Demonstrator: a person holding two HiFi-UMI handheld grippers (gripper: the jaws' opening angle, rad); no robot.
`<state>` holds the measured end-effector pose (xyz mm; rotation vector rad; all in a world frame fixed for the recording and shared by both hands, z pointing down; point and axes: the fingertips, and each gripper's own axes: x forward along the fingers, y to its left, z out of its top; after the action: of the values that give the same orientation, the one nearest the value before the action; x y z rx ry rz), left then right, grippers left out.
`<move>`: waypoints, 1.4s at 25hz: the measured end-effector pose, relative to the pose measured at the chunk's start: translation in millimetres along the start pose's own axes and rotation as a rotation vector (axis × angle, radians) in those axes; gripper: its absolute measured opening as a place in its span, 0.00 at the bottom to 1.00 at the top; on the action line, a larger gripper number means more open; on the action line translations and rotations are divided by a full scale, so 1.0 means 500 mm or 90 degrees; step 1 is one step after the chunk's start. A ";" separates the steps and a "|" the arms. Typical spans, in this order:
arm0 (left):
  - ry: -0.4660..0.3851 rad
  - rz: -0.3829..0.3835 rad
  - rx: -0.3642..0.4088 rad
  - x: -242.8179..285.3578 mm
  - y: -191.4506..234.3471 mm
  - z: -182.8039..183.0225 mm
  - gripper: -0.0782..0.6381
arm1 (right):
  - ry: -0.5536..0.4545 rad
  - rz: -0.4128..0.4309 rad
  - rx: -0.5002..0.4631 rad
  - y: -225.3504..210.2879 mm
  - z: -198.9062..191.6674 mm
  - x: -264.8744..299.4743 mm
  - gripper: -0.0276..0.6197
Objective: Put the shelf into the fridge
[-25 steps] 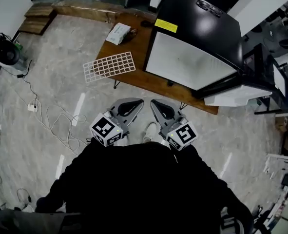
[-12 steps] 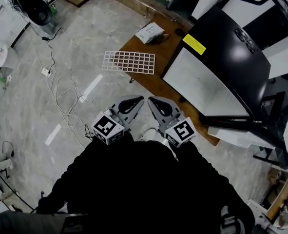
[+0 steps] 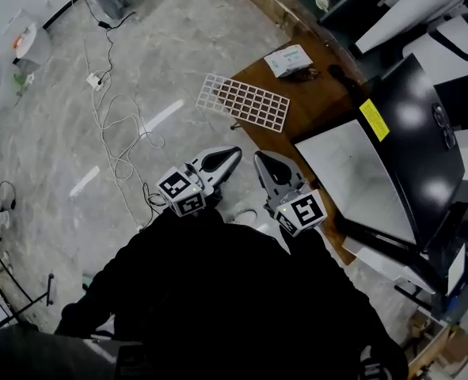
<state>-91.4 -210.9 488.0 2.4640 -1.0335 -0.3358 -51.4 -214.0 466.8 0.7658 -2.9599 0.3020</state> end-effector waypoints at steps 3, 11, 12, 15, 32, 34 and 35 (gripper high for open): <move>-0.018 -0.001 -0.059 -0.007 0.084 -0.003 0.12 | 0.004 -0.023 0.013 -0.030 -0.011 0.057 0.05; -0.092 0.056 -0.344 -0.038 0.378 -0.076 0.12 | 0.025 -0.038 0.040 -0.085 -0.040 0.206 0.05; -0.096 0.062 -0.378 -0.042 0.410 -0.095 0.12 | 0.030 -0.041 0.042 -0.091 -0.044 0.221 0.05; -0.104 0.083 -0.445 -0.050 0.495 -0.141 0.12 | 0.044 -0.051 0.048 -0.111 -0.060 0.263 0.05; -0.133 0.175 -0.597 -0.036 0.744 -0.325 0.32 | 0.092 -0.103 0.114 -0.205 -0.137 0.351 0.05; -0.136 0.173 -0.604 -0.021 0.759 -0.330 0.32 | 0.100 -0.115 0.121 -0.214 -0.148 0.342 0.05; -0.136 0.174 -0.606 -0.016 0.766 -0.333 0.33 | 0.104 -0.120 0.124 -0.215 -0.153 0.337 0.05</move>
<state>-268.1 -391.8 820.3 1.4438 -0.9613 -0.7935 -144.9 -370.0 579.8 0.9820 -2.7091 0.6148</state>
